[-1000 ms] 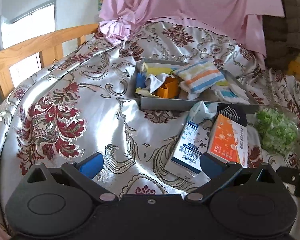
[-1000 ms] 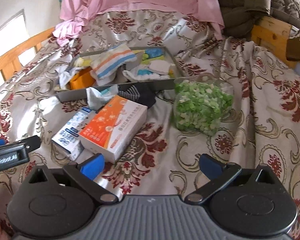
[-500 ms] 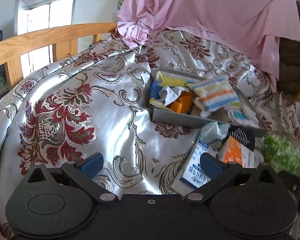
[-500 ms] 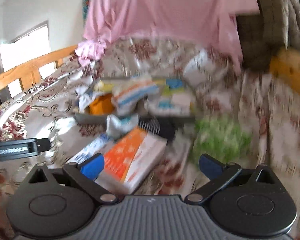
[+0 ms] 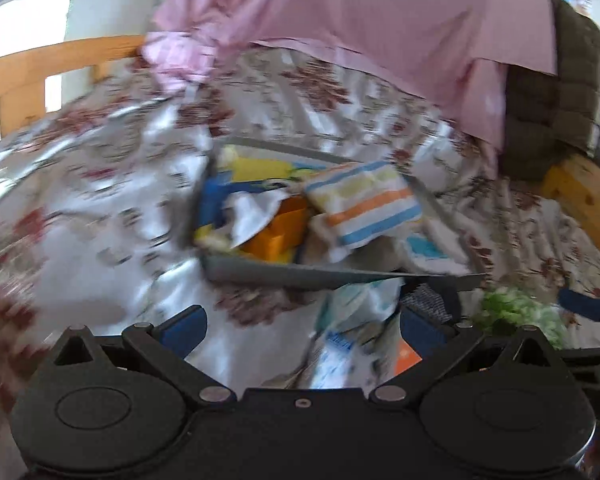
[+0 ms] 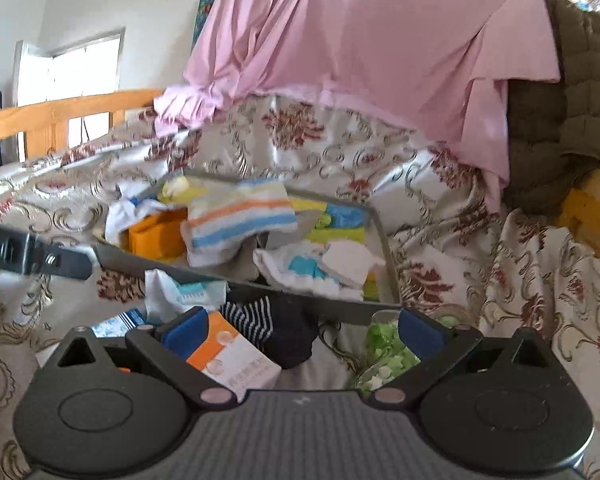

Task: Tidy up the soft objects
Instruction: 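Lower the left tool onto the white wipe packet while the right lowers onto the black striped sock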

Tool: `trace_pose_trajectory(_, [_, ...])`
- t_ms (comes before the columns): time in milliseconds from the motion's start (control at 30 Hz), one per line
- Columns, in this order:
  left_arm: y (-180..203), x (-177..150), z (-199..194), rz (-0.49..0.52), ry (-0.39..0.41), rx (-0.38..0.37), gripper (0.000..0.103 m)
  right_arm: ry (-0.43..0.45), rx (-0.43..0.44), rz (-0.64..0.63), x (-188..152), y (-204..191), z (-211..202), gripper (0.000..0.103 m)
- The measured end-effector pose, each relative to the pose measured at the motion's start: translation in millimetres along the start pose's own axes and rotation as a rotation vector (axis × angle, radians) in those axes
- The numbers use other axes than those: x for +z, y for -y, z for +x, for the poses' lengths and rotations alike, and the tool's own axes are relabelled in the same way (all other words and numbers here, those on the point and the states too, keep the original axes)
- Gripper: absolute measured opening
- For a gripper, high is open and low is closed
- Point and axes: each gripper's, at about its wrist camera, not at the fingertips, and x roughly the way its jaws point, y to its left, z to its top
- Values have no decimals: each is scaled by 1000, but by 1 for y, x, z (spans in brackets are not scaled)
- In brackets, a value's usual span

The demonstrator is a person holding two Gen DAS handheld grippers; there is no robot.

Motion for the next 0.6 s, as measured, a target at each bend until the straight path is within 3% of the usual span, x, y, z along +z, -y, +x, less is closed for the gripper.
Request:
trace_pose_trajectory(200, [4,16,39,152,-67,-159,102,-34,47,-14,4,5,24,103])
trace_pose_trajectory(467, [-15,16,79,-25,-147,-314,101,-117,65,-18,1,4,56,103])
trace_pose_trajectory(600, [-18,14,97,-41,-182,-353,88,-147,74,-37,2,-1,70,102])
